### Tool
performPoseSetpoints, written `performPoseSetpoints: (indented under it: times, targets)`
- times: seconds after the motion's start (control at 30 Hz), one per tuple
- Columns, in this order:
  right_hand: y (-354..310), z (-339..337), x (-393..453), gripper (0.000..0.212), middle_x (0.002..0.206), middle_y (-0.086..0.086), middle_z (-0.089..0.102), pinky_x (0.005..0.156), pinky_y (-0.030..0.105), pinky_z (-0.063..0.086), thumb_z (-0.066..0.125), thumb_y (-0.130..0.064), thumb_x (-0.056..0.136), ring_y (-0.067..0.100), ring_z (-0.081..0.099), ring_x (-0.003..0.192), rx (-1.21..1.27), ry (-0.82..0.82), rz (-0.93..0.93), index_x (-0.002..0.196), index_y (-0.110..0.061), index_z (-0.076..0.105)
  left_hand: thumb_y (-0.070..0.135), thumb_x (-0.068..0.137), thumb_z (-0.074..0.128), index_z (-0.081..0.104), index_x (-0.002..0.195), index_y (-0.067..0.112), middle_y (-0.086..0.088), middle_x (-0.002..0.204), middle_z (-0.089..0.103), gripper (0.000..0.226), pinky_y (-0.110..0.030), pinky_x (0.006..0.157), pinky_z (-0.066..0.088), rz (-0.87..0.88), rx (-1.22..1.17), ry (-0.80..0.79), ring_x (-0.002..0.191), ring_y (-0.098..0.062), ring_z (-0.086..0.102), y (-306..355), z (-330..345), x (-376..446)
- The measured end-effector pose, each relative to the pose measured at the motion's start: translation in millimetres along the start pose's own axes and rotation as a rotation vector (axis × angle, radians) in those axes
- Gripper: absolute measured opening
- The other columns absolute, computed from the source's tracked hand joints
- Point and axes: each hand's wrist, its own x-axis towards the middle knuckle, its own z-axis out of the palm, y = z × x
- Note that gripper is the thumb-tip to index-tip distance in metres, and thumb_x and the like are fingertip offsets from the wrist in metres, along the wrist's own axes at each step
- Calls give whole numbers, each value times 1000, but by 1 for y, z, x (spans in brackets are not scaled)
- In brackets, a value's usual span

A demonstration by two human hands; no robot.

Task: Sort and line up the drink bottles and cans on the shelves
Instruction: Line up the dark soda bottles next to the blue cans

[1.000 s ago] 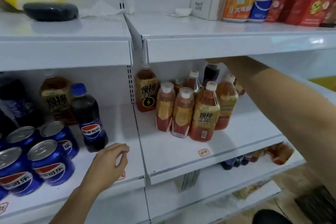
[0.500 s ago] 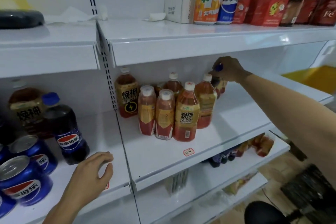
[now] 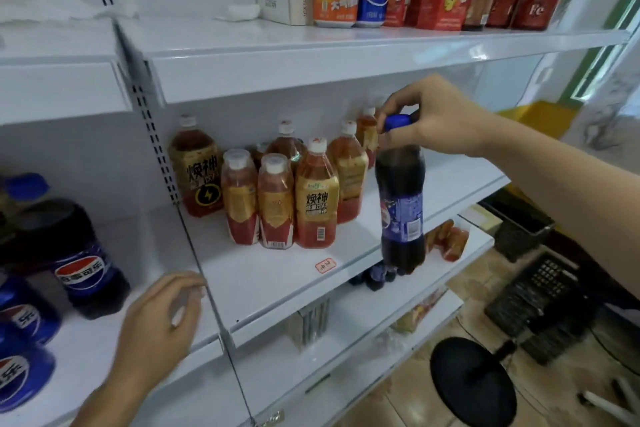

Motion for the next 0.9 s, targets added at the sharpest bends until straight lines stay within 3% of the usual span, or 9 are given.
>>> performPoseSetpoints:
  times: [0.1, 0.2, 0.37, 0.47, 0.53, 0.67, 0.7, 0.8, 0.9]
  targets:
    - [-37, 35, -3, 10, 74, -1, 70, 54, 19, 48, 83, -4, 80, 9, 64, 63, 213, -124, -73, 85, -6, 74, 49, 90, 57, 59, 130, 32, 23, 132, 58, 43, -13, 101, 42, 67, -166, -169, 122, -3, 58, 35, 14, -13]
    - [-71, 82, 7, 9, 71, -5, 69, 55, 17, 46, 77, 3, 84, 7, 63, 62, 405, -265, -127, 90, 1, 71, 51, 89, 69, 28, 156, 41, 26, 150, 44, 79, -22, 109, 42, -46, -373, -396, 137, 0, 46, 59, 22, -25]
    - [-129, 154, 47, 13, 92, -4, 74, 76, 19, 54, 79, -4, 85, 7, 69, 87, 403, -275, -271, 96, -8, 73, 25, 85, 81, 37, 151, 40, 21, 144, 55, 80, -42, 114, 45, -300, -488, -49, 134, -3, 52, 30, 4, -32]
    - [-159, 188, 73, 18, 102, -9, 71, 83, 23, 51, 78, -33, 88, 5, 65, 93, 78, -233, -376, 102, -22, 73, 21, 84, 83, 39, 152, 37, 17, 146, 53, 83, -38, 115, 44, -432, -417, 160, 135, -3, 49, 13, -7, -33]
    - [-170, 203, 83, 21, 100, -7, 72, 78, 20, 50, 77, -41, 88, 8, 65, 90, 0, -208, -423, 97, -23, 75, 24, 83, 84, 38, 152, 38, 15, 149, 49, 85, -35, 113, 45, -458, -356, 228, 136, -6, 47, 5, -11, -34]
    - [-177, 217, 103, 7, 88, -10, 73, 74, 13, 50, 80, -24, 85, 2, 67, 82, 98, -225, -511, 88, -24, 74, 16, 88, 79, 37, 155, 29, 13, 151, 39, 80, 5, 94, 33, -424, -256, 244, 134, 0, 39, -5, -16, -43]
    - [-179, 220, 108, 8, 88, -13, 73, 75, 11, 49, 80, -20, 85, -1, 67, 82, 108, -246, -526, 88, -24, 74, 17, 90, 77, 40, 153, 29, 12, 150, 39, 75, 4, 96, 33, -424, -197, 262, 134, 1, 38, -9, -17, -48]
    - [-178, 235, 123, 8, 91, -15, 72, 79, 11, 48, 79, -16, 86, -3, 65, 86, 90, -268, -541, 90, -21, 75, 19, 92, 74, 47, 145, 29, 11, 146, 44, 61, -21, 108, 47, -462, -118, 375, 133, -7, 49, -24, -18, -54]
    - [-174, 250, 134, 9, 95, -14, 71, 81, 15, 50, 78, -17, 87, 1, 66, 90, 106, -273, -542, 94, -21, 74, 17, 94, 72, 50, 140, 25, 9, 144, 43, 52, -4, 97, 39, -499, -98, 419, 130, -11, 52, -29, -17, -47]
